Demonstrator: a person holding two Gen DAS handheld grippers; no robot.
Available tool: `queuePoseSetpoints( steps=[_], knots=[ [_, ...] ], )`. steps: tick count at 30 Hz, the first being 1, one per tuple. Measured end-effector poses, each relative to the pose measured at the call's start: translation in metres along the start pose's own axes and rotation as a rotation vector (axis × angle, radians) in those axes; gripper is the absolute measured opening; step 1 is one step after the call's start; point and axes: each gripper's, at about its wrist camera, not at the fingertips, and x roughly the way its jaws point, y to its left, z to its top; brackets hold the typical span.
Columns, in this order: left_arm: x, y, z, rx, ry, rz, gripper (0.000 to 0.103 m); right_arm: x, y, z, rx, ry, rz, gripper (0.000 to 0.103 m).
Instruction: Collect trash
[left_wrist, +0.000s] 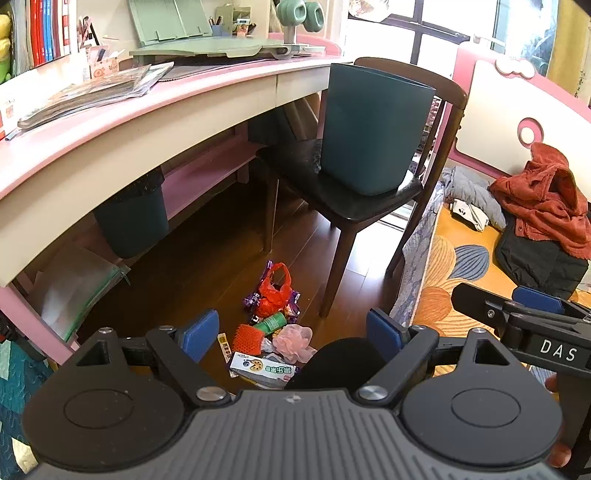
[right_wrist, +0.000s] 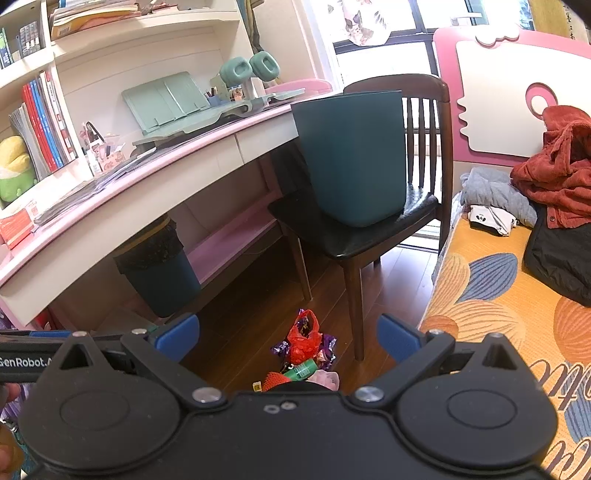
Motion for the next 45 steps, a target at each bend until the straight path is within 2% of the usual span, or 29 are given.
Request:
queuePoseSetpoints(
  steps=[27,45],
  knots=[
    [-0.007,0.000,0.002,-0.012,-0.019,-0.027,0.088,-0.002,0.001,-0.001,-0.006,0.000,-0.011,0.103],
    [-0.016,-0.011,0.000,0.000,-0.039,-0.015,0.088,-0.012,-0.004,-0.001,-0.002,-0.011,0.007,0.103]
  ],
)
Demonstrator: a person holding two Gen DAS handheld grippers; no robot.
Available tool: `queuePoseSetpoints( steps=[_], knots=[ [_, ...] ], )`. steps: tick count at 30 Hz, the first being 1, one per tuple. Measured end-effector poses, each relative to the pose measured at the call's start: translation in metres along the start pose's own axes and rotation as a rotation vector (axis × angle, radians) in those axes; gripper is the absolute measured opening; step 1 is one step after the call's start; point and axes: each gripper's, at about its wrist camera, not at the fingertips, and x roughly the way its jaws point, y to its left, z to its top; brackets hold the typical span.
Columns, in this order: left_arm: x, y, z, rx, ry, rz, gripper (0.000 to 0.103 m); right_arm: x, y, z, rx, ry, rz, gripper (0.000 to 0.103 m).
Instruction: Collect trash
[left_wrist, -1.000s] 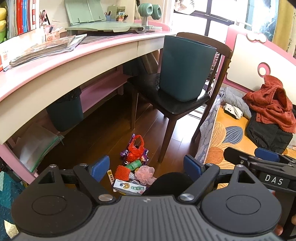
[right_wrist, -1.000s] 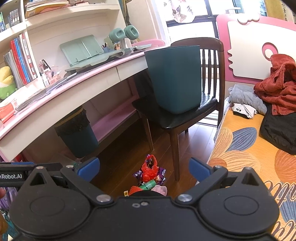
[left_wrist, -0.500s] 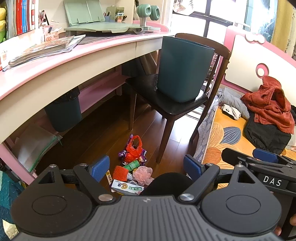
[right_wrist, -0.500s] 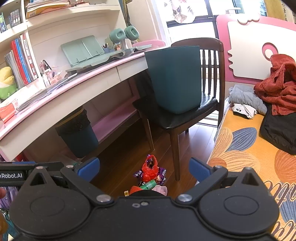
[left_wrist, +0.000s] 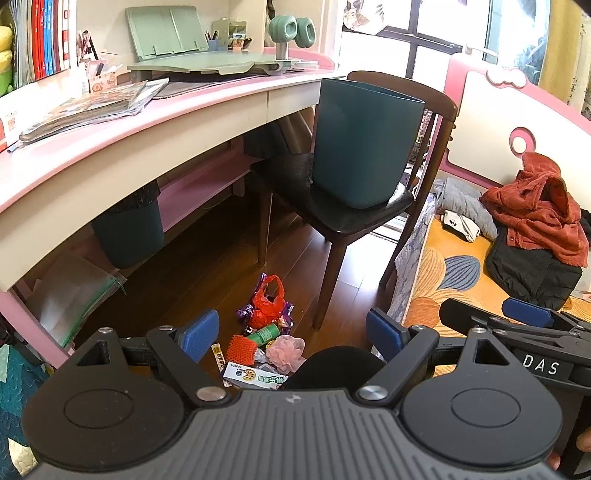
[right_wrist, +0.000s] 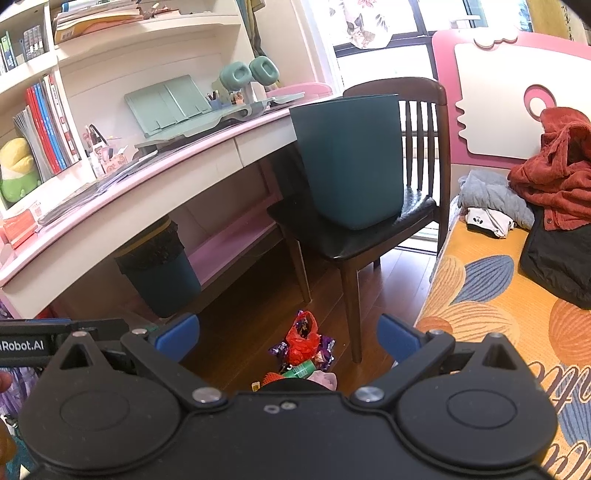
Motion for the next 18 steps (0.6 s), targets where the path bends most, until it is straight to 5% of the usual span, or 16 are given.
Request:
queuePoseSetpoints(
  steps=[18],
  knots=[
    [0.002,-0.007,0.003,-0.005,0.005,0.053,0.088,0.010,-0.008,0.003,-0.020,0.024,0.079,0.103]
  ],
)
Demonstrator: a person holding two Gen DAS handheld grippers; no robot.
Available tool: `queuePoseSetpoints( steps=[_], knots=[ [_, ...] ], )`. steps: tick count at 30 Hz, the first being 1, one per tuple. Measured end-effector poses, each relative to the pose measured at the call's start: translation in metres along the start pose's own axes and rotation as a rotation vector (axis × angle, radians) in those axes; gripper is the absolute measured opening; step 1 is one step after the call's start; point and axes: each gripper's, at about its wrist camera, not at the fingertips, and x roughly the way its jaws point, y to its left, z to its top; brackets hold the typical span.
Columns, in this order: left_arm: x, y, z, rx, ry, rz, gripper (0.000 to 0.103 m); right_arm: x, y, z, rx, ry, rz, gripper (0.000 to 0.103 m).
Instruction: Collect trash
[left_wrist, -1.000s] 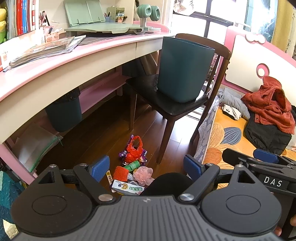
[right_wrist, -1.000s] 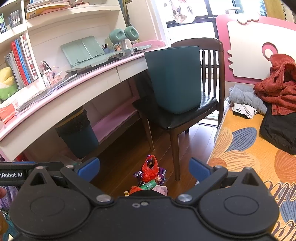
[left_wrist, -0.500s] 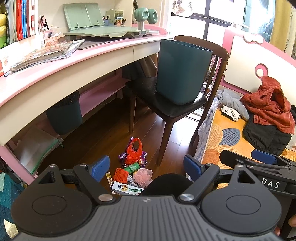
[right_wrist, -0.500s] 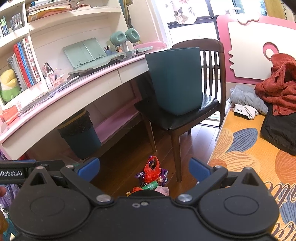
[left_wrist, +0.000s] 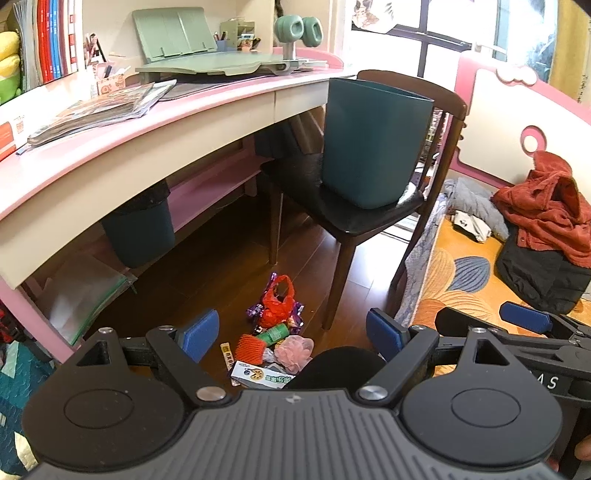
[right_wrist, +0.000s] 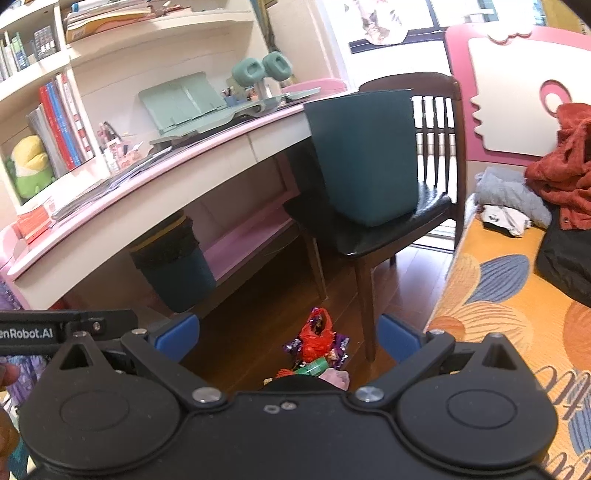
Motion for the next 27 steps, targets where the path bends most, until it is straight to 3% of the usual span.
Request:
queuePoseSetpoints(
  steps=[14,19,27],
  knots=[
    [0.054,0.001,0.023,-0.102,-0.009,0.135,0.088,0.064,-0.059,0.054,-0.149,0.001,0.087,0.103],
    [0.082,0.000,0.032,-0.153,-0.017,0.088,0.088,0.094,-0.084,0.063,-0.191,0.040,0.094,0.103],
    [0.131,0.002,0.036,-0.197,0.021,0.085,0.088,0.147,-0.104,0.064,-0.198,0.115,0.111,0.103]
  ],
)
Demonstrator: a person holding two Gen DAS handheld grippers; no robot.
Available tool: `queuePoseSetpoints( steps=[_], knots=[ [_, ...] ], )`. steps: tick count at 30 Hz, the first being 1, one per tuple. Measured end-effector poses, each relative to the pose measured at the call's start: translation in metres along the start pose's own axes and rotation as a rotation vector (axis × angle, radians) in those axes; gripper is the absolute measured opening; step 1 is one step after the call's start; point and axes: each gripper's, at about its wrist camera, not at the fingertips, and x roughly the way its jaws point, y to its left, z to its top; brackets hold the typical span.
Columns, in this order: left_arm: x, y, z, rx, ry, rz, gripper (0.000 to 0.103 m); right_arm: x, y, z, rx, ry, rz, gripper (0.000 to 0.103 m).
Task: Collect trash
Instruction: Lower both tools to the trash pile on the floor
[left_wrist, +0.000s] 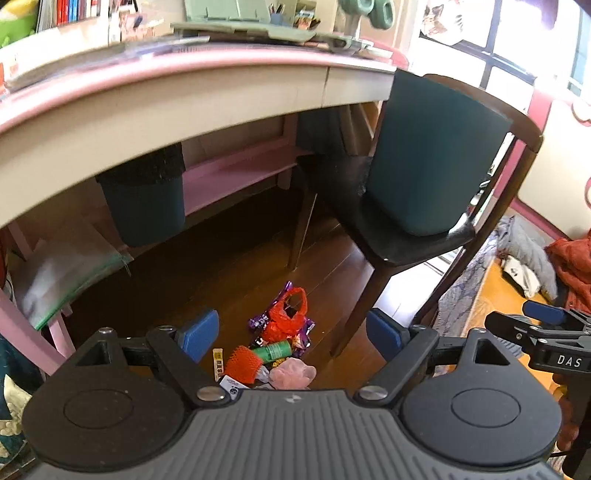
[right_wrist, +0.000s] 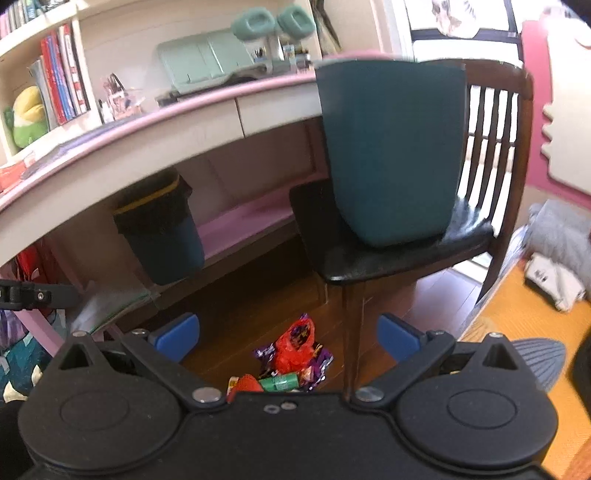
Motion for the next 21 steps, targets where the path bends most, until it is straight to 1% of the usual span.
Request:
queuePoseSetpoints(
  steps=[3,6,10,13,18,21],
  knots=[
    [0.027,0.007,0.001,0.011,0.025,0.030,0.088,0.026,-0.002,-0.003,-0.011,0.031,-0.001,0.103],
    [0.068,0.016,0.002,0.036,0.092,0.080,0.087,0.063,-0.001,-0.006,-0.008,0.090,0.004,0.103],
    [0.128,0.040,-0.002,-0.007,0.176,0.099,0.088,0.122,0.002,-0.011,-0.013,0.167,0.020,0.103],
    [0.176,0.058,-0.011,-0.018,0.237,0.128,0.087,0.165,0.005,-0.019,-0.028,0.219,0.036,0.103],
    [0.254,0.086,-0.037,-0.070,0.387,0.139,0.088,0.241,0.015,-0.036,-0.046,0.336,0.068,0.103],
    [0.301,0.099,-0.053,-0.104,0.488,0.167,0.087,0.289,0.021,-0.048,-0.066,0.426,0.086,0.103]
  ],
)
